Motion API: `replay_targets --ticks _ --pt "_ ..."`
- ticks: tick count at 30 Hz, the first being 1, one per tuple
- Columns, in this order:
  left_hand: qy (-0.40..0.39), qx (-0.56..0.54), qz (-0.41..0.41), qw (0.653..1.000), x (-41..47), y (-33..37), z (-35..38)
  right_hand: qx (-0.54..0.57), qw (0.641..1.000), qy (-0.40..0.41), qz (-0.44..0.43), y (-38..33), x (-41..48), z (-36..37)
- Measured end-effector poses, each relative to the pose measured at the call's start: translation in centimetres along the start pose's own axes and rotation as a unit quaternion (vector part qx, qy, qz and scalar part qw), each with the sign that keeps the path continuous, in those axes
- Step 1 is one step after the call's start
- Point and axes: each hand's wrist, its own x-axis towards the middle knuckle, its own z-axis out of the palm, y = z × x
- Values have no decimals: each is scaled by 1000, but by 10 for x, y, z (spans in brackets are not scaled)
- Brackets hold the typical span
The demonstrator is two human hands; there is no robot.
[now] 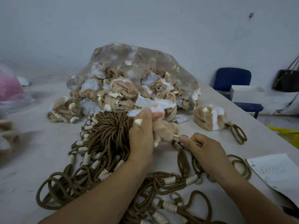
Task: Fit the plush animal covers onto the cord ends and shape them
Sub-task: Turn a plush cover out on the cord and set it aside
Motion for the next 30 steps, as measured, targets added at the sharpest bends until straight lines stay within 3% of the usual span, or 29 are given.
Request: replay_targets --ticks 6,9,12,16,19,22,30 --pt "-107 4 4 994 -2 -7 3 -1 999 35 -1 4 5 -6" --pt "-63 -53 -27 996 7 -6 -1 16 995 83 45 11 10 -12" --pt "-28 0 -114 993 12 -6 -4 -3 993 109 41 16 11 -14" --pt "-205 -55 -297 931 14 -2 -11 18 994 109 -17 17 10 -15" --pt "-285 -191 -350 872 19 4 -18 -16 991 102 -80 15 12 -15" --pt "-296 -280 -342 847 23 11 -18 -43 989 86 -110 14 12 -13" --pt "-204 -334 -198 899 29 7 -19 -67 989 94 -92 21 15 -16"
